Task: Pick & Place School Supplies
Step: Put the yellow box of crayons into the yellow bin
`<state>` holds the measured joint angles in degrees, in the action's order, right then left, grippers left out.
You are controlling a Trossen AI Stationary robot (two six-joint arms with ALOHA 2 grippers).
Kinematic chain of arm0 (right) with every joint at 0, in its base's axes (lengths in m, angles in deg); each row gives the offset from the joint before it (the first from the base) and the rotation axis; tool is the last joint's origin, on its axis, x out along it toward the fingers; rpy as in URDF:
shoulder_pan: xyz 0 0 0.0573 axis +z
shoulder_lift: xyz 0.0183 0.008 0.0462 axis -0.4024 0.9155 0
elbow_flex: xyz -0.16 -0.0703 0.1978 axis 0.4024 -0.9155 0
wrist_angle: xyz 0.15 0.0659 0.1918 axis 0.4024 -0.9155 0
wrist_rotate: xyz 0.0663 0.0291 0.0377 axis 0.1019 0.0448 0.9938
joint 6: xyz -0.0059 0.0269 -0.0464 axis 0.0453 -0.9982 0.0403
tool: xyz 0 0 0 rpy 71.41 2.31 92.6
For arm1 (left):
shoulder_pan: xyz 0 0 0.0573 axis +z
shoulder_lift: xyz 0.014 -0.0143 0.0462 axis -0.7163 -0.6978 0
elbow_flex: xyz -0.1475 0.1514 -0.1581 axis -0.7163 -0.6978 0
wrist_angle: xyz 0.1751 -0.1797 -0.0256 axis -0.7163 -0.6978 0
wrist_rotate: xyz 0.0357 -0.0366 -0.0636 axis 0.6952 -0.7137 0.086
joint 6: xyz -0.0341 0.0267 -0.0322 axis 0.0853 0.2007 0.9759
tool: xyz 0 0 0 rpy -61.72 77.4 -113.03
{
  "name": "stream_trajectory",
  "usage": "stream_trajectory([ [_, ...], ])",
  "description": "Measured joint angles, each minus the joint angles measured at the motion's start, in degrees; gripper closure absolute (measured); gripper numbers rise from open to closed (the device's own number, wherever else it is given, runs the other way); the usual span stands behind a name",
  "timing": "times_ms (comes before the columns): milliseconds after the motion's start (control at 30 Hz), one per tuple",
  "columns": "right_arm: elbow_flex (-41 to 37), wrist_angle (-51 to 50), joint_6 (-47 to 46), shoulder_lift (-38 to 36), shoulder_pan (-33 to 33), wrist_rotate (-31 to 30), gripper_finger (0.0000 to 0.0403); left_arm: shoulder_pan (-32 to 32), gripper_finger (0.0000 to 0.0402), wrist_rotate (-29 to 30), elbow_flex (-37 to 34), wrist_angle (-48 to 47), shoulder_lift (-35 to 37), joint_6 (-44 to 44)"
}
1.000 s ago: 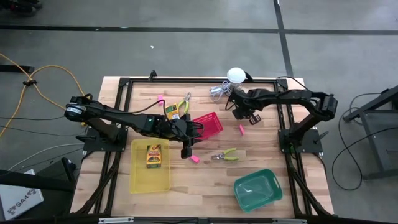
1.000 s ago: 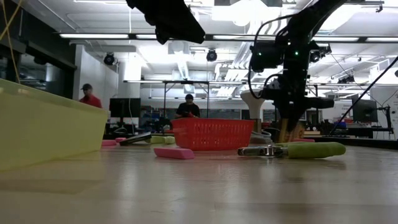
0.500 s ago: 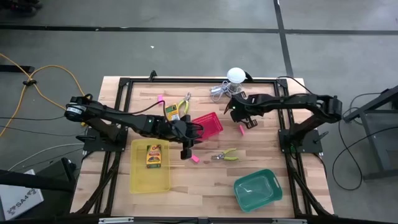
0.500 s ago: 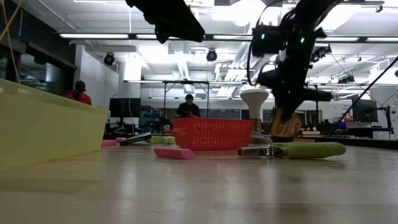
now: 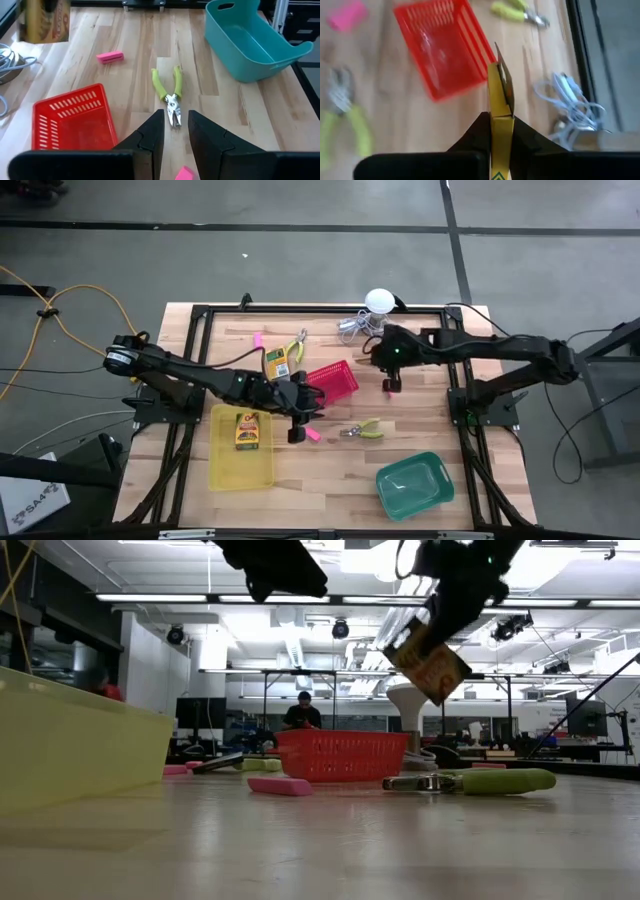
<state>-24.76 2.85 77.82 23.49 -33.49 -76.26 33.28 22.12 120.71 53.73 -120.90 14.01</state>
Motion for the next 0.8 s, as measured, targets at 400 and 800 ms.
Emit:
stream_trajectory([
  [400, 0.24, 11.46, -11.61, -0.39, 14.44, 3.06, 0.038, -0.89, 0.0319, -0.01, 0.0, 0.87, 0.0, 0.0],
  [800, 0.24, 26.61, -12.27, -0.39, 25.47, -4.57, 0.0379, -0.89, 0.0319, 0.0, 0.0, 6.06, 0.0, -0.08],
])
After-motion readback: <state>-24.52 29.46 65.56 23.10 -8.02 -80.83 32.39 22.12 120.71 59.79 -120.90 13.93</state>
